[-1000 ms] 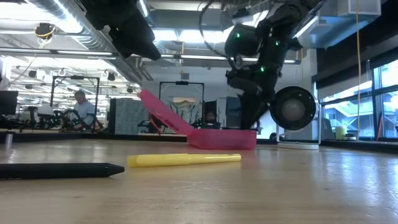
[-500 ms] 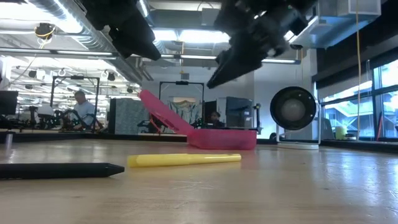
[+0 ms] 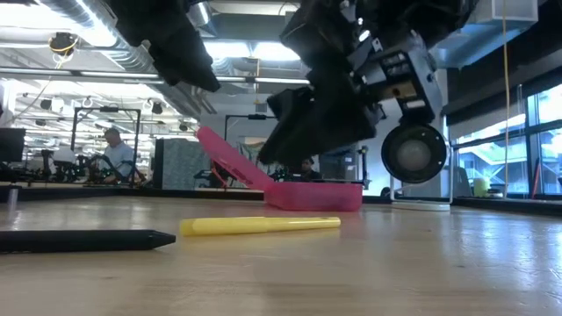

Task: Pick & place school supplies into a supply box
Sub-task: Put the yellow pen into the red supply box

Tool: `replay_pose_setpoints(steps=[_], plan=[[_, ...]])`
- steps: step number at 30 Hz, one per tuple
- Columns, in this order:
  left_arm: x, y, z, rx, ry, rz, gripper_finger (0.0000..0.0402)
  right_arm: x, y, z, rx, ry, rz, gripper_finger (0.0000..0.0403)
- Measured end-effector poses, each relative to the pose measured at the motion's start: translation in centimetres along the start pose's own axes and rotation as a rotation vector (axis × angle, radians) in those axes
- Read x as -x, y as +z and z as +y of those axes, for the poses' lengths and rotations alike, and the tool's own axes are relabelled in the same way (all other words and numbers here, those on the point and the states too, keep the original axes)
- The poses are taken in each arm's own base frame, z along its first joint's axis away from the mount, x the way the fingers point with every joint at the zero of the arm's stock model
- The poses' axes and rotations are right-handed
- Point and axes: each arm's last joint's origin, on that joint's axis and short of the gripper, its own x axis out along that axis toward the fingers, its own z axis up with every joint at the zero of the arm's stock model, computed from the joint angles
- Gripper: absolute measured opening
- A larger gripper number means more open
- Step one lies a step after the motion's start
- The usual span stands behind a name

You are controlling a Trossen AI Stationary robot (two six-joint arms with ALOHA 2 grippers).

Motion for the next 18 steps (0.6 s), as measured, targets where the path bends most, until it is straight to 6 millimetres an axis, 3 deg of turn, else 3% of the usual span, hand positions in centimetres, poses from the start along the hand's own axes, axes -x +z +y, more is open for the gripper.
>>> replay_pose_setpoints(steps=[10,18], plan=[[0.0,0.0,0.0,0.000,0.003,0.001,0.0185,-3.1,0.4,0.1,0.007,0.054,0.025,0.0132],[0.0,0.0,0.0,0.039,0.006,0.003,0.0185,-5.4,-0.9,-0.2,-0.020,0.082,0.126,0.0132]])
